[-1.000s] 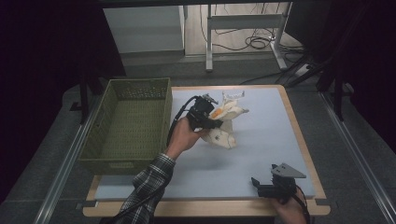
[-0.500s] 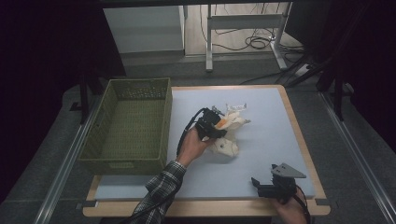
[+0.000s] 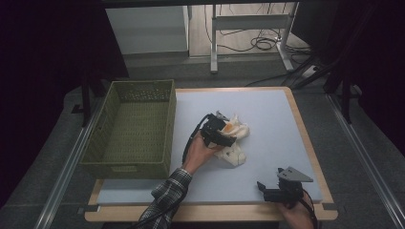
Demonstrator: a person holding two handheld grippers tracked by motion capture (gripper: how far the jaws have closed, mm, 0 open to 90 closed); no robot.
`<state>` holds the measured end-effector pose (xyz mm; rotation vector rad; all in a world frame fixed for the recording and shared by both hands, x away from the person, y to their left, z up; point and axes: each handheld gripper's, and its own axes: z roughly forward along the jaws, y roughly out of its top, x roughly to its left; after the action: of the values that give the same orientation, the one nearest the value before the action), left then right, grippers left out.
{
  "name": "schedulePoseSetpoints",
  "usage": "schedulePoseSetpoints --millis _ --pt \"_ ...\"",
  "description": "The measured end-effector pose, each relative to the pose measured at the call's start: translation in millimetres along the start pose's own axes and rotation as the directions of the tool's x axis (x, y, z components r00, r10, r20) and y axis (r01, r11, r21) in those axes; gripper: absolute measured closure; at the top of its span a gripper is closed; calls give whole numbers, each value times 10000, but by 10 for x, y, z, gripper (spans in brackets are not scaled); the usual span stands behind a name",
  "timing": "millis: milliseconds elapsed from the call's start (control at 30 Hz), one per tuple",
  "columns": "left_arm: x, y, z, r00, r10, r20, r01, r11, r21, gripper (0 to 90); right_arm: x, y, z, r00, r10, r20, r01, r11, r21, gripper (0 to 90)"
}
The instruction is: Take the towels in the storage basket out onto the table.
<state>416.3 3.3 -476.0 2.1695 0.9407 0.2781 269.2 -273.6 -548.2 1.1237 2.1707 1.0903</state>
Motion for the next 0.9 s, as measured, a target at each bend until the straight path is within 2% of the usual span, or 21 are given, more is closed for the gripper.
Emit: schedulePoseSetpoints --millis 100,167,267,300,367,500,567,600,700,800,833,867,900 --pt "7 1 -95 10000 -48 38 49 9998 -210 218 -3 -1 0 10000 -25 -4 25 10000 -13 33" --pt "8 -18 -239 10000 -7 -11 7 9989 -469 230 -1 -1 -3 10000 -38 -31 38 10000 0 30" --pt "-3 -81 -373 10000 -2 -25 1 9981 -621 272 -1 11 -9 9999 -140 -61 141 9998 122 30" --pt "-3 -81 -373 10000 -2 -25 1 9981 -621 327 -1 11 -9 9999 -140 -61 141 9998 122 30" --pt "-18 -147 -437 10000 29 9 -28 9972 -741 364 16 35 -20 9998 -168 -56 169 9993 338 53" --pt "-70 -296 -485 10000 97 -14 -97 9960 -886 466 41 78 -76 9993 -274 -253 288 9979 574 228" --pt "-87 -341 -491 9999 109 -44 -113 9959 -898 509 51 111 -91 9988 -360 -335 381 9972 642 287" --pt "-112 -437 -497 9999 144 -4 -143 9961 -876 536 53 137 -95 9985 -338 -429 364 9974 623 316" --pt "-138 -589 -502 9998 167 107 -158 9967 -799 592 46 208 -92 9972 -286 -687 325 9979 569 381" --pt "-147 -734 -505 9998 173 125 -164 9975 -689 617 31 293 -54 9949 -357 -940 411 9976 558 436" --pt "-147 -734 -505 9998 173 125 -164 9975 -689 621 31 293 -54 9949 -357 -940 411 9976 558 436" --pt "-149 -818 -506 9997 214 121 -207 9981 -579 620 15 353 4 9930 -373 -1119 444 9971 618 452" --pt "-149 -818 -506 9997 214 121 -207 9981 -579 617 9 373 25 9924 -363 -1179 441 9970 641 461"
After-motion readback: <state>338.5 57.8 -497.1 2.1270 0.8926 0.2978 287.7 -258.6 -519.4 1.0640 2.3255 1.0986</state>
